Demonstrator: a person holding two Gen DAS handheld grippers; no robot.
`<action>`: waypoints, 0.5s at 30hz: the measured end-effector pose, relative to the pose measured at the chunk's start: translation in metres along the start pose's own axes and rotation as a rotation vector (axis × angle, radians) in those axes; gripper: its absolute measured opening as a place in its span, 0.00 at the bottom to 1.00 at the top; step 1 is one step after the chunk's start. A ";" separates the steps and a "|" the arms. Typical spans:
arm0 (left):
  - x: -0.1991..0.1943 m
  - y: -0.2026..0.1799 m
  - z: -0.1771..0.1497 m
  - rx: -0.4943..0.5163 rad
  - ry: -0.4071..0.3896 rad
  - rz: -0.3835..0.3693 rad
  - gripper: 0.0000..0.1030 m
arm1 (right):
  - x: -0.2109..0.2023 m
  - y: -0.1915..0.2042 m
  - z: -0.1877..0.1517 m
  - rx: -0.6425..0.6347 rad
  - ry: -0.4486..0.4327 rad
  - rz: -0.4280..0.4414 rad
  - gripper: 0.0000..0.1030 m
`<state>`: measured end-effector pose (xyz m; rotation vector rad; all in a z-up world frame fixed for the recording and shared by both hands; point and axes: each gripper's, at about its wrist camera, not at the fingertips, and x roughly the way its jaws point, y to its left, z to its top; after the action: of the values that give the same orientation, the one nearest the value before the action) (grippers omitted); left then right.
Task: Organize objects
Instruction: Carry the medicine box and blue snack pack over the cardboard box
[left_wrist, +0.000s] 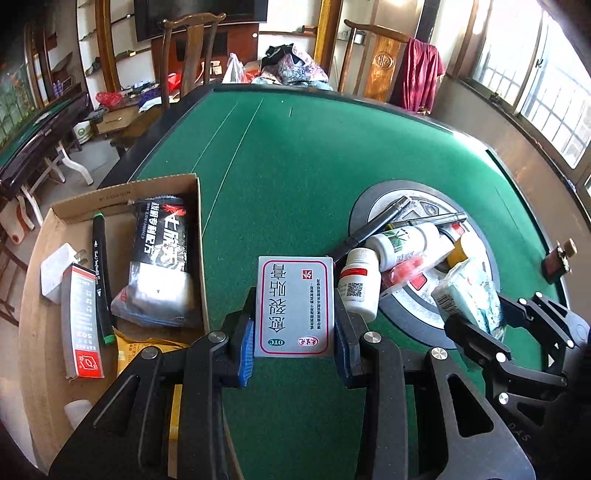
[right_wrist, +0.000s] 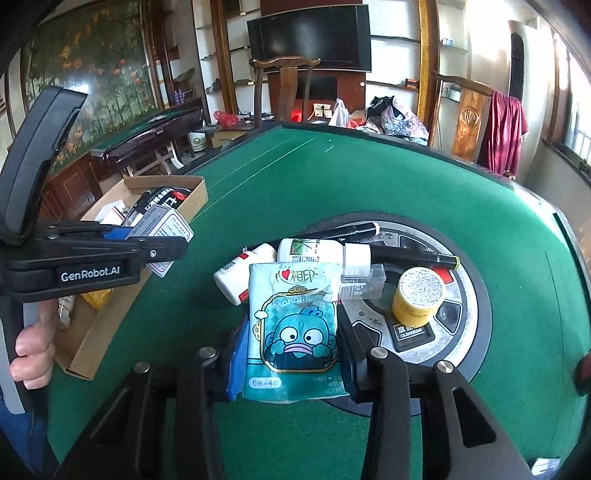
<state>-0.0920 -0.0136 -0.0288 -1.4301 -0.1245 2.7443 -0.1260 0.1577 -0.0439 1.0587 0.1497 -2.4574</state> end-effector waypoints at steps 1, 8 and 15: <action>-0.001 0.001 0.000 0.003 -0.003 -0.002 0.33 | 0.000 -0.001 0.001 0.005 -0.002 -0.001 0.40; -0.014 0.009 -0.001 0.016 -0.033 -0.010 0.33 | -0.005 0.005 0.000 0.036 -0.027 0.031 0.40; -0.021 0.022 -0.004 0.007 -0.051 -0.008 0.33 | -0.010 0.014 0.002 0.044 -0.037 0.055 0.40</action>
<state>-0.0764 -0.0365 -0.0160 -1.3556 -0.1214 2.7731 -0.1150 0.1487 -0.0344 1.0219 0.0545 -2.4397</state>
